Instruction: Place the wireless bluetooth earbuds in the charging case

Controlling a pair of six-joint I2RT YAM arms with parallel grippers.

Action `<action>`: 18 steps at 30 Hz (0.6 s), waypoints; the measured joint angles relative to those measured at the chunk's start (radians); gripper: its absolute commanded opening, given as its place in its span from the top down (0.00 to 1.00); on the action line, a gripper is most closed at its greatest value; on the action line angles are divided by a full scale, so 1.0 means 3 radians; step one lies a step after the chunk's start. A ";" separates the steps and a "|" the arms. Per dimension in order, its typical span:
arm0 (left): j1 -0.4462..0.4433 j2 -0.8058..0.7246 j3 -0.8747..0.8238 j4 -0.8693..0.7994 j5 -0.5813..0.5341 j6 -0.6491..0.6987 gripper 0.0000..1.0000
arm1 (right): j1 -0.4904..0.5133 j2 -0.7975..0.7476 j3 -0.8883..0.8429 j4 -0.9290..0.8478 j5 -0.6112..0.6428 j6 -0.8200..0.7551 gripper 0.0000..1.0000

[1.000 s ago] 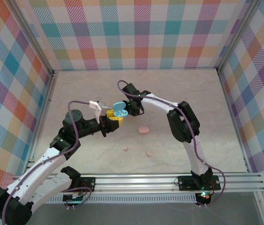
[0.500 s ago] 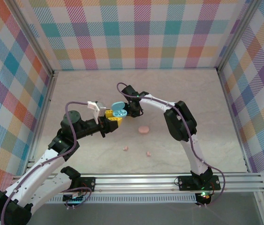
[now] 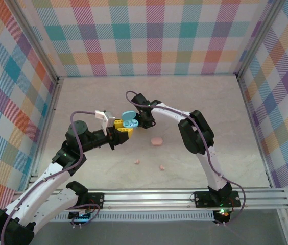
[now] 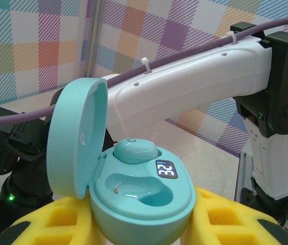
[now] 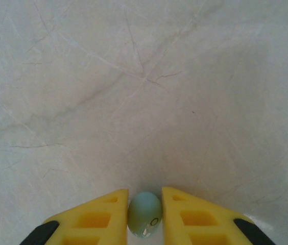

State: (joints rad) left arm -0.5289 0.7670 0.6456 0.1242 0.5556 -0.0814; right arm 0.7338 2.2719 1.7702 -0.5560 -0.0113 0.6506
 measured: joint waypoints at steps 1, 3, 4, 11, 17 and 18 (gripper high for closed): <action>0.0000 0.0000 0.0000 -0.0001 0.0000 0.0000 0.71 | 0.0000 0.0000 0.0006 -0.0006 0.0000 -0.0017 0.82; 0.0000 -0.0006 0.0000 -0.0010 0.0000 0.0001 0.71 | 0.0000 0.0000 0.0015 -0.0023 -0.0001 -0.0050 0.83; 0.0000 -0.0011 0.0000 -0.0023 0.0000 0.0001 0.71 | 0.0000 0.0000 0.0018 -0.0024 -0.0001 -0.0067 0.83; 0.0000 -0.0024 0.0001 -0.0074 -0.0001 0.0013 0.71 | -0.0036 -0.0017 0.0034 -0.0094 -0.0025 -0.0169 0.84; 0.0000 0.0014 0.0027 -0.0097 -0.0003 0.0013 0.71 | -0.0136 -0.0342 -0.0127 -0.0153 -0.0078 -0.0270 0.84; 0.0001 0.0019 0.0027 -0.0099 -0.0004 0.0013 0.71 | -0.0163 -0.0436 -0.0173 -0.0165 -0.0089 -0.0292 0.84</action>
State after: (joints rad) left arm -0.5285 0.7727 0.6537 0.0944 0.5545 -0.0776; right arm 0.6849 2.1410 1.7184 -0.6056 -0.0380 0.5629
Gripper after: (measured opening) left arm 0.348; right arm 0.164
